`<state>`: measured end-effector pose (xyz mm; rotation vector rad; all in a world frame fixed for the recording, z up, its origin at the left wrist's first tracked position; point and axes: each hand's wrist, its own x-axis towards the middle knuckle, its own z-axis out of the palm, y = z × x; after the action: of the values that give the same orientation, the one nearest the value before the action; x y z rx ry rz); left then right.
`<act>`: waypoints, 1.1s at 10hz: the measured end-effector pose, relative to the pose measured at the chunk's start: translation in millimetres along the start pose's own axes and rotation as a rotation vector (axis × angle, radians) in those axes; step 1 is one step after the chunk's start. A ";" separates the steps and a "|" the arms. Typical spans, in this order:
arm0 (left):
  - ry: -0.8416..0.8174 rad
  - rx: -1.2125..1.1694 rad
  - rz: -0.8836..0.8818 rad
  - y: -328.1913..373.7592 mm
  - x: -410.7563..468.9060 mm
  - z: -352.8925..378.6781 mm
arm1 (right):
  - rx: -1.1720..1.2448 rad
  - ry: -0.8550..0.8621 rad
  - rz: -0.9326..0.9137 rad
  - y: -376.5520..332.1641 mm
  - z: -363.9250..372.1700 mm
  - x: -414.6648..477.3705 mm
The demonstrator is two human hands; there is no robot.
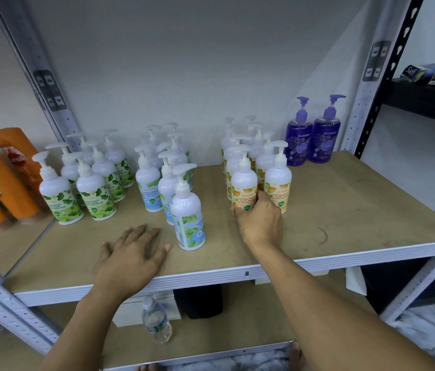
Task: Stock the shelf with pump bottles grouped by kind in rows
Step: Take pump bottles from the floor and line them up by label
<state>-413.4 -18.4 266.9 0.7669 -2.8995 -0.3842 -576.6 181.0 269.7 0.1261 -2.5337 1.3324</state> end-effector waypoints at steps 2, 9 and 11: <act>0.011 -0.012 0.006 0.0 -1.1 -0.1 | 0.035 -0.007 0.017 -0.2 -3.1 -1.5; -0.008 0.000 0.019 -2.6 1.6 -1.9 | 0.168 -0.116 0.026 7.9 -24.5 -17.2; -0.001 -0.010 0.022 1.4 -3.1 1.1 | 0.178 -0.388 -0.123 6.0 -28.7 -31.5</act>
<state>-411.5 -15.4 266.1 0.7326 -2.9024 -0.3961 -541.9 206.4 271.5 0.6219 -2.6485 1.6118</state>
